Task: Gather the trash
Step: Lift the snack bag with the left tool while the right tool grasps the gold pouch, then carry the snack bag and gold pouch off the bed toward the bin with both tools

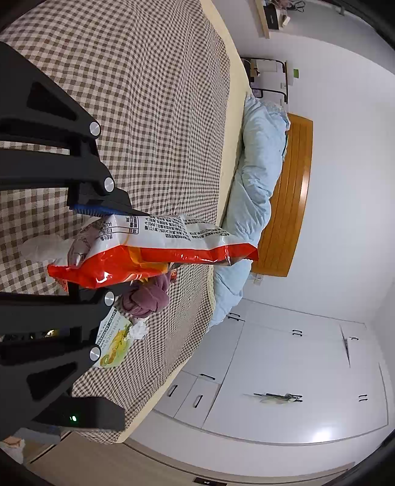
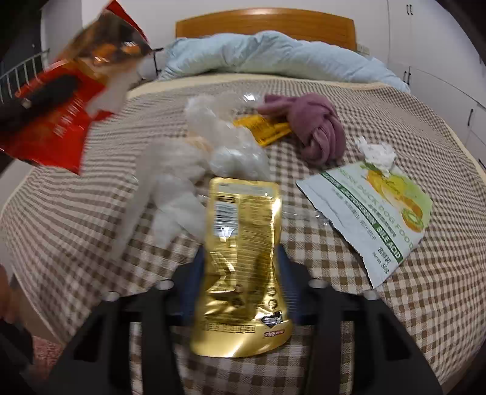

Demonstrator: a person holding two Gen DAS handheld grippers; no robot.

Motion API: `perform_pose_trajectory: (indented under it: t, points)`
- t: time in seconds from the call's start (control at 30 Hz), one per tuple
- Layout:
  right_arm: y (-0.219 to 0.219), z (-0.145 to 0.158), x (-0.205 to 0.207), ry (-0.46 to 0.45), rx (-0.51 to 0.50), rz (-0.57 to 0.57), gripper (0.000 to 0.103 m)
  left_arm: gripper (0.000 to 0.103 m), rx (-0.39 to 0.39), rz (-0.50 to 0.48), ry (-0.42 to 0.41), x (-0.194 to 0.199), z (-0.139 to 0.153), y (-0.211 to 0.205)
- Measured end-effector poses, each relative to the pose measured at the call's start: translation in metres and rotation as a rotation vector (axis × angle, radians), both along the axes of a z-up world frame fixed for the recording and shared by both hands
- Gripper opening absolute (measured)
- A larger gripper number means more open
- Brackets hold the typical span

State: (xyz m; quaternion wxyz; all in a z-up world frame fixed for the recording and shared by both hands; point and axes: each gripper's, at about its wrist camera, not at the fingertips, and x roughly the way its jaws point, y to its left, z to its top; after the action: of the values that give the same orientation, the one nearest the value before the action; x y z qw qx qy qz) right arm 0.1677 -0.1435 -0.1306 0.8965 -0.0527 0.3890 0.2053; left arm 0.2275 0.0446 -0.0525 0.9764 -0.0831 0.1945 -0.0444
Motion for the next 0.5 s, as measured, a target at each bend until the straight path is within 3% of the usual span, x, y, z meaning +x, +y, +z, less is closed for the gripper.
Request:
perform_pose_trajectory:
  t: [0.5]
  points:
    - [-0.009,0.015,0.0,-0.038,0.027,-0.01,0.038,0.024,0.003,-0.006,0.002,0.0,0.001,0.001]
